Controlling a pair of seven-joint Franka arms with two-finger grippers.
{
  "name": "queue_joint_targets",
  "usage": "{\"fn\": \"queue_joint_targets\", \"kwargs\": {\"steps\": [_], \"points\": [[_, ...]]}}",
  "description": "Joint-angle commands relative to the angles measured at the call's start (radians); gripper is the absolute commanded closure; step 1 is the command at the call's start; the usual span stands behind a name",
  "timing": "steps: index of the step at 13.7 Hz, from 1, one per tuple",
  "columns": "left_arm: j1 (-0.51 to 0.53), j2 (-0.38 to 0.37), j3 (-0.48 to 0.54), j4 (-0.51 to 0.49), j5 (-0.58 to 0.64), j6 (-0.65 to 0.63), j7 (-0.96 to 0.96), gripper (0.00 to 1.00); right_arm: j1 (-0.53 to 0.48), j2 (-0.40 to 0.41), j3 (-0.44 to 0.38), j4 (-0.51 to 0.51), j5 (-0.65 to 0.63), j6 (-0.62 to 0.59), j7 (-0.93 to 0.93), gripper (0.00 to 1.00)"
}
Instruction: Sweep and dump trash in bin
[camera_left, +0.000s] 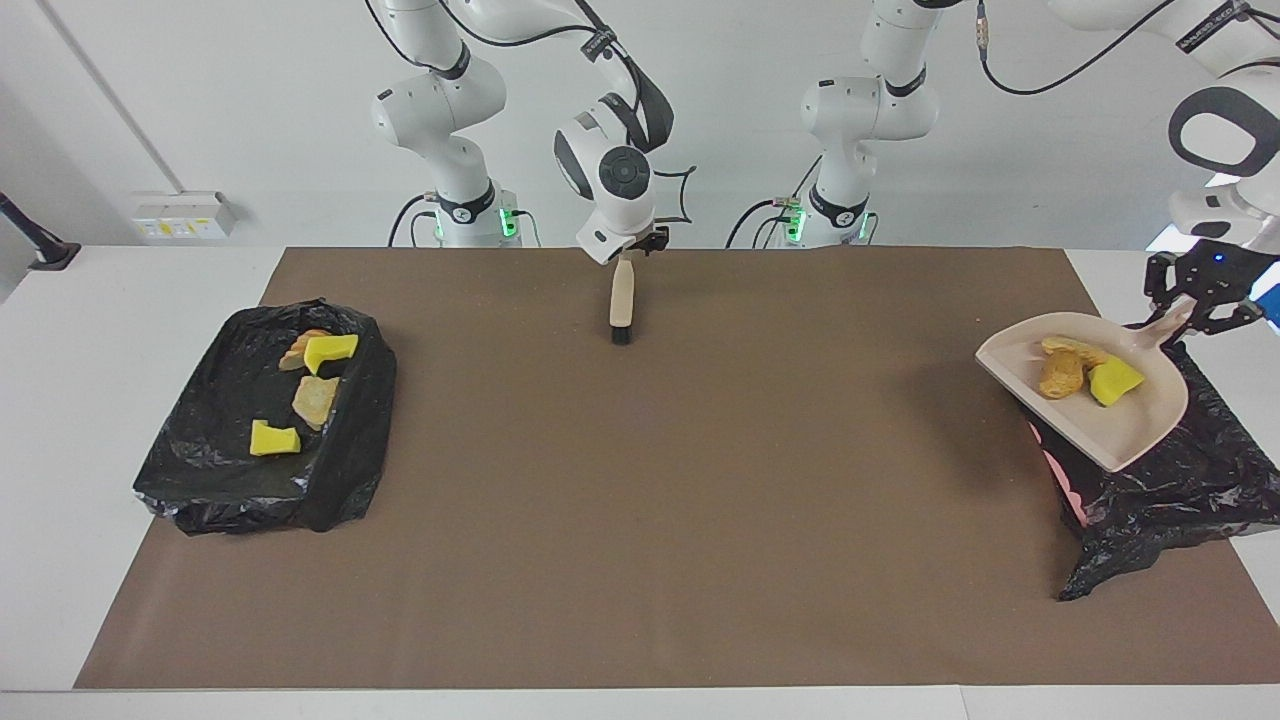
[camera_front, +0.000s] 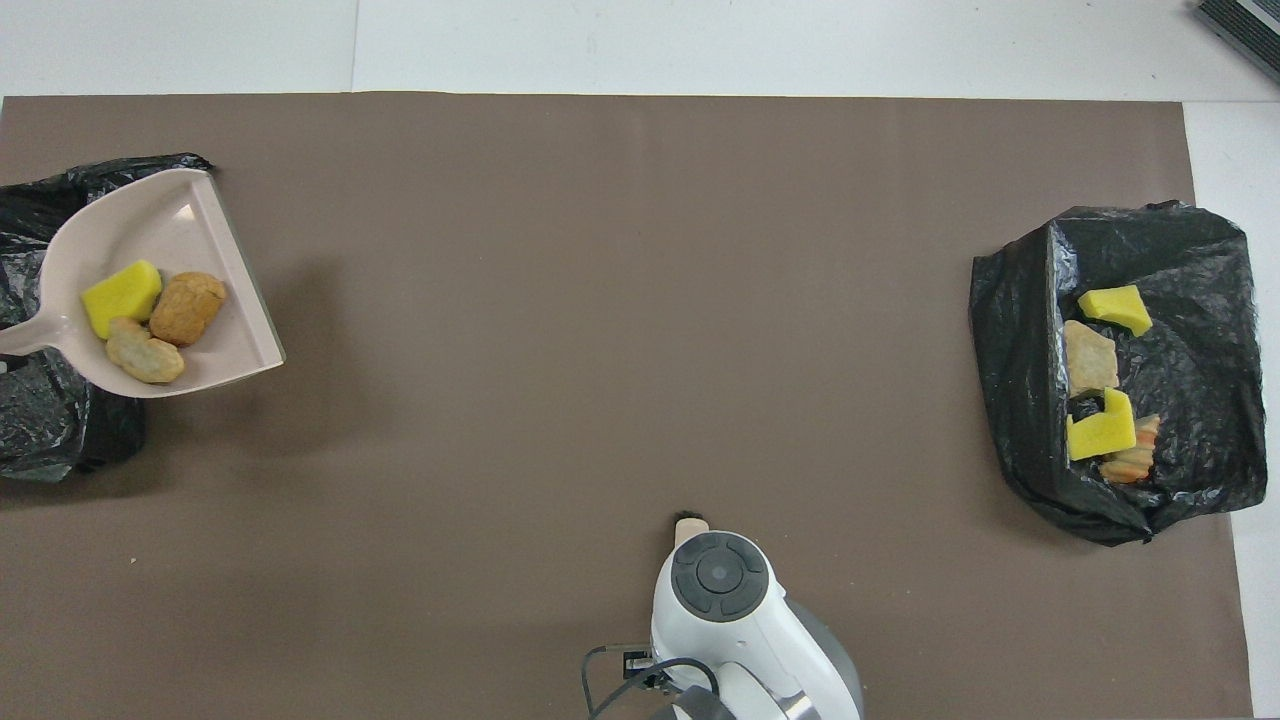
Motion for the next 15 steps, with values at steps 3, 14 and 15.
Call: {"fn": "queue_joint_targets", "kwargs": {"steps": [3,14,15], "points": [[-0.030,0.161,0.116,0.201,0.011,0.040,0.195,1.00,-0.098,-0.025,-0.013,0.093,-0.164,0.000,0.013,0.00],[-0.021,0.224,0.082,0.231,0.558,0.126,0.195,1.00,-0.454,-0.013,-0.010,0.441,-0.480,-0.118,-0.137,0.00],[-0.021,0.222,0.081,0.231,0.591,0.115,0.193,1.00,-0.473,-0.015,-0.013,0.480,-0.473,-0.158,-0.177,0.00]]}}
